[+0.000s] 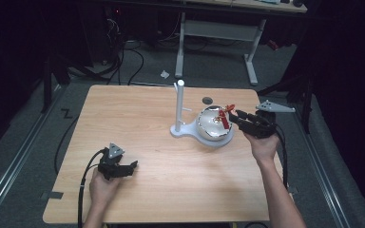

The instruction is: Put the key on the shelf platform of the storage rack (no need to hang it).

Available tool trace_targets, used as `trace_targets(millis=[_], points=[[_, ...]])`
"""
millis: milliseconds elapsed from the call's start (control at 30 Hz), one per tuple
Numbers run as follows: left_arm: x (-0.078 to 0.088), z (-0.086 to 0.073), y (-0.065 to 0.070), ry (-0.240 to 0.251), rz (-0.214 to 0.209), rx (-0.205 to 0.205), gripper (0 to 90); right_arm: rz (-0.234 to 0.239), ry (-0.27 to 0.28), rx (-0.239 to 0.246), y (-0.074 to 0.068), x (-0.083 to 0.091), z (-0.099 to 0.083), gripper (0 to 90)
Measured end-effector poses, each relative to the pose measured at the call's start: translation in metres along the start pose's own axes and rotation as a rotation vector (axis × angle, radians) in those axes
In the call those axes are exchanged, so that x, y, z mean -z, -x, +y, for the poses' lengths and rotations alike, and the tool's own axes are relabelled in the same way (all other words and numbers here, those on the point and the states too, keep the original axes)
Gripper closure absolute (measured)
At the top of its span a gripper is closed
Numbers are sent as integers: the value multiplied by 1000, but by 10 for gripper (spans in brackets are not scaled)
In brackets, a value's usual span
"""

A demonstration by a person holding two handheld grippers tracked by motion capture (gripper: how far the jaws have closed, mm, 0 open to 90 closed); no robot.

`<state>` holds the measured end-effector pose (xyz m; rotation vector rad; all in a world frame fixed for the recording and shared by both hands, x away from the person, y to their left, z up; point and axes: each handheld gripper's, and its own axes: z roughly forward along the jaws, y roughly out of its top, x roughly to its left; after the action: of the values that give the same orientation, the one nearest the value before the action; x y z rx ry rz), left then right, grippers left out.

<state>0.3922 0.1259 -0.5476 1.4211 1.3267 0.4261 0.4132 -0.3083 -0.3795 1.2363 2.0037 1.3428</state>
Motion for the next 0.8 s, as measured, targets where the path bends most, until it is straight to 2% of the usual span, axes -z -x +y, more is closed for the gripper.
trace_targets(millis=[167, 800], points=[[0, 0, 0, 0, 0, 0, 233, 0, -12, -11, 2, -7, -1, 617], [0, 0, 0, 0, 0, 0, 233, -22, -81, -5, 2, -35, -12, 616]])
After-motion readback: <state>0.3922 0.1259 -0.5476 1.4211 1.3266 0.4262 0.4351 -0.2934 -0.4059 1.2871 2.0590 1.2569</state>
